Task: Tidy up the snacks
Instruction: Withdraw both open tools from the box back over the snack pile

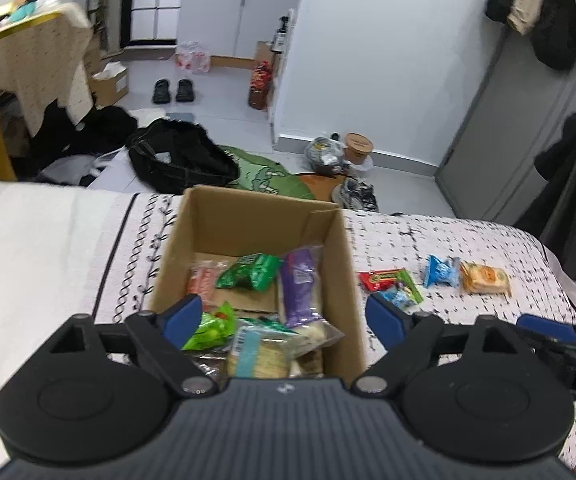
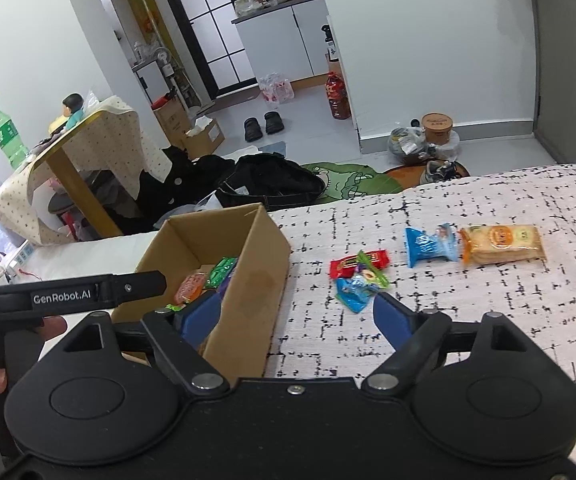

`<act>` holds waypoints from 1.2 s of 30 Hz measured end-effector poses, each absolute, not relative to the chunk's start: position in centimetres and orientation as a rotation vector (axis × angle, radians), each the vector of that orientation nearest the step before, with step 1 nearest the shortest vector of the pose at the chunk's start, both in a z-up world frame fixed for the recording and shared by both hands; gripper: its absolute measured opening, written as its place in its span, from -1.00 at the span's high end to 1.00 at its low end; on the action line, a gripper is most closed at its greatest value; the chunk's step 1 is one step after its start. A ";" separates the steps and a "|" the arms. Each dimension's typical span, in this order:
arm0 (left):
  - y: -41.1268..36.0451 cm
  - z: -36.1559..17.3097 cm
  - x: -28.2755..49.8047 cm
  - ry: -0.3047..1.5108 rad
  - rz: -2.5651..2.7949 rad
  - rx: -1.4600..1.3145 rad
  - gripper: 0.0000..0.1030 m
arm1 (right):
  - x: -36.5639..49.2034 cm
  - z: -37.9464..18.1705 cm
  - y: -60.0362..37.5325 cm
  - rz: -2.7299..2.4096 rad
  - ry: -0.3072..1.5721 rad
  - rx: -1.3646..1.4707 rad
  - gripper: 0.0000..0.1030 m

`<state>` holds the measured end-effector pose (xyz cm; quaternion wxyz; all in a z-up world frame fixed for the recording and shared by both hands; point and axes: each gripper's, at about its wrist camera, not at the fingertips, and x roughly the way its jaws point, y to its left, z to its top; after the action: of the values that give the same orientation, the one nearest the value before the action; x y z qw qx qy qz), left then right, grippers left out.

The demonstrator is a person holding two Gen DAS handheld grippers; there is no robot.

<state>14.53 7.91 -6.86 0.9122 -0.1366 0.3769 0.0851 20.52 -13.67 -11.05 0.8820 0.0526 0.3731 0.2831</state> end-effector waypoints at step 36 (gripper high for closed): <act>-3.3 -8.1 19.2 0.815 0.015 -0.195 -1.00 | 22.7 -12.4 -24.1 0.444 0.787 0.160 -1.00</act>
<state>19.20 -3.29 -8.13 0.9136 -0.0944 0.3955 0.0072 22.72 -24.12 -12.44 0.8966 0.0771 0.3797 0.2143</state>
